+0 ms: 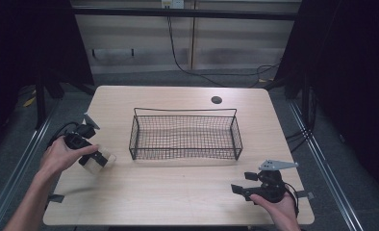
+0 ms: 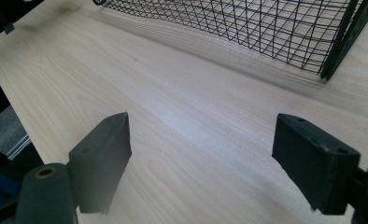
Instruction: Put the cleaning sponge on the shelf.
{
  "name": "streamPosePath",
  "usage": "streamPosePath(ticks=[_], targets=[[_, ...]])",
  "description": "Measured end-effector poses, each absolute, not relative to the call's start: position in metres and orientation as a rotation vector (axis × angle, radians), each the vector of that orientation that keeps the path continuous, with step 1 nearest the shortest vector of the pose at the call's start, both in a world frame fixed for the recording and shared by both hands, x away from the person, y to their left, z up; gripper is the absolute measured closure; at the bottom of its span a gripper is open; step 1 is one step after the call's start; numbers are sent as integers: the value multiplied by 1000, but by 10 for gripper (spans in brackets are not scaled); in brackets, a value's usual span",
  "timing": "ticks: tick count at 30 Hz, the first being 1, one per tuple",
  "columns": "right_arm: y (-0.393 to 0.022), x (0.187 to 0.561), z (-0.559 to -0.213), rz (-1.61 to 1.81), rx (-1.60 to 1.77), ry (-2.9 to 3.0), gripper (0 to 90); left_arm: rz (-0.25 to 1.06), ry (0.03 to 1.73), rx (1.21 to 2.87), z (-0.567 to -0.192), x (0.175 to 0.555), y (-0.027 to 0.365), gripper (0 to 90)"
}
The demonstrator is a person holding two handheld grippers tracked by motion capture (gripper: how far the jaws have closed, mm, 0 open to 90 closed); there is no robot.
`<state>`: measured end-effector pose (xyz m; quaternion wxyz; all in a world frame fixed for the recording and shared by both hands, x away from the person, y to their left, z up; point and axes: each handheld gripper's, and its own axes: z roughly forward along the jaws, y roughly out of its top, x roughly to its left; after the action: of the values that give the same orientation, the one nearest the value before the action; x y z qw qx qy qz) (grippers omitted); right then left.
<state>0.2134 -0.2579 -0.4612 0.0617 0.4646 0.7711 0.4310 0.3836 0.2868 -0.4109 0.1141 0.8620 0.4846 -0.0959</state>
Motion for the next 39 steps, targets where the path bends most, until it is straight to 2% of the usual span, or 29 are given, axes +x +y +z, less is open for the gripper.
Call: streamPosePath(ticks=[13,28,39], targets=[[-258,214,-461,1306,1404,2332,194,-284,1369,2559,-393,380,283,266],[-258,213,-462,1306,1412,2334,191,-246,1163,2587,-345,365,262,266],[-257,214,-462,1304,1415,2336,190,-199,1150,2569,-324,365,257,266]])
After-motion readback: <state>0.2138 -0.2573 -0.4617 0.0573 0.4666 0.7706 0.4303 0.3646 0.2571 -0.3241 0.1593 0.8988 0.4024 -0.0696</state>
